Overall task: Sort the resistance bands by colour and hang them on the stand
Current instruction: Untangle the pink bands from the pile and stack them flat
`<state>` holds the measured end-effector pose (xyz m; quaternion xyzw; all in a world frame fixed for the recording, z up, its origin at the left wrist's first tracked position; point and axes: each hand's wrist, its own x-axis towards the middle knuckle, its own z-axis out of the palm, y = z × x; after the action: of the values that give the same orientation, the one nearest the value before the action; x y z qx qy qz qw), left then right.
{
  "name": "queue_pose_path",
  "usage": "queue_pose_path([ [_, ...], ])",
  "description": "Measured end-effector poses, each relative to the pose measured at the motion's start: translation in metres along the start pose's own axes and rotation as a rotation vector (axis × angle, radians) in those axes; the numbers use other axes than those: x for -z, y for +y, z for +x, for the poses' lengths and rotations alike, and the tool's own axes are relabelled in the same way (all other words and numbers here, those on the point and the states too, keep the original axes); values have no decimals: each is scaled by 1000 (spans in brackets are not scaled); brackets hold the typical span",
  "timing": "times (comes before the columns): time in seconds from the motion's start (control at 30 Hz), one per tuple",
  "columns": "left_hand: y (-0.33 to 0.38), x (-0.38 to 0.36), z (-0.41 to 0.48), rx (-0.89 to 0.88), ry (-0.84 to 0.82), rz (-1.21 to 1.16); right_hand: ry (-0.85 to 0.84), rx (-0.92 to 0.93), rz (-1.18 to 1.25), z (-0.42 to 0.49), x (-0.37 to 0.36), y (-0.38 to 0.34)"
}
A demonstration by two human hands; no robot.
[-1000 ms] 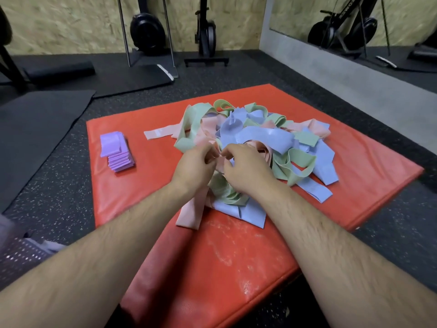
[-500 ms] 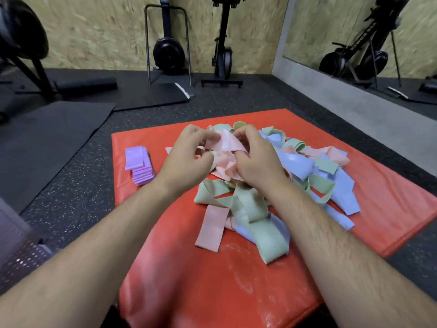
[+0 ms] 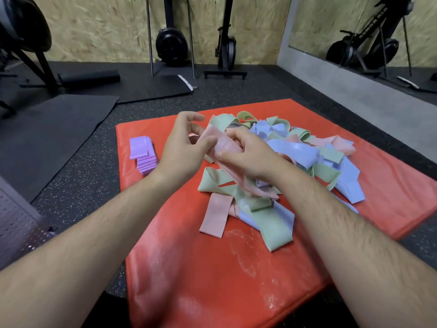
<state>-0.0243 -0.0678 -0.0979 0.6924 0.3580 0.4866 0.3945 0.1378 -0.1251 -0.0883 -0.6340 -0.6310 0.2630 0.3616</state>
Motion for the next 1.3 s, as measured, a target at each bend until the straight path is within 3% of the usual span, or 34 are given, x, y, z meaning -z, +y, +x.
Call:
queue_pose_path([
  [0.23, -3, 30, -9, 45, 135, 64, -100, -66, -261, -16, 13, 14],
  [0.43, -7, 69, -6, 137, 256, -47, -54, -165, -560, -31, 37, 35],
  [0.5, -10, 77, -6, 171, 272, -124, -41, -179, -517, -38, 48, 37],
  [0.9, -31, 91, -75, 486, 7, -154, -78, -277, 49, -108, 59, 46],
  [1.1, -42, 109, -110, 655, -189, 126, -278, -409, 26, -144, 38, 65],
  [1.3, -54, 116, -134, 708, -298, 320, -347, -427, -130, -160, 9, 72],
])
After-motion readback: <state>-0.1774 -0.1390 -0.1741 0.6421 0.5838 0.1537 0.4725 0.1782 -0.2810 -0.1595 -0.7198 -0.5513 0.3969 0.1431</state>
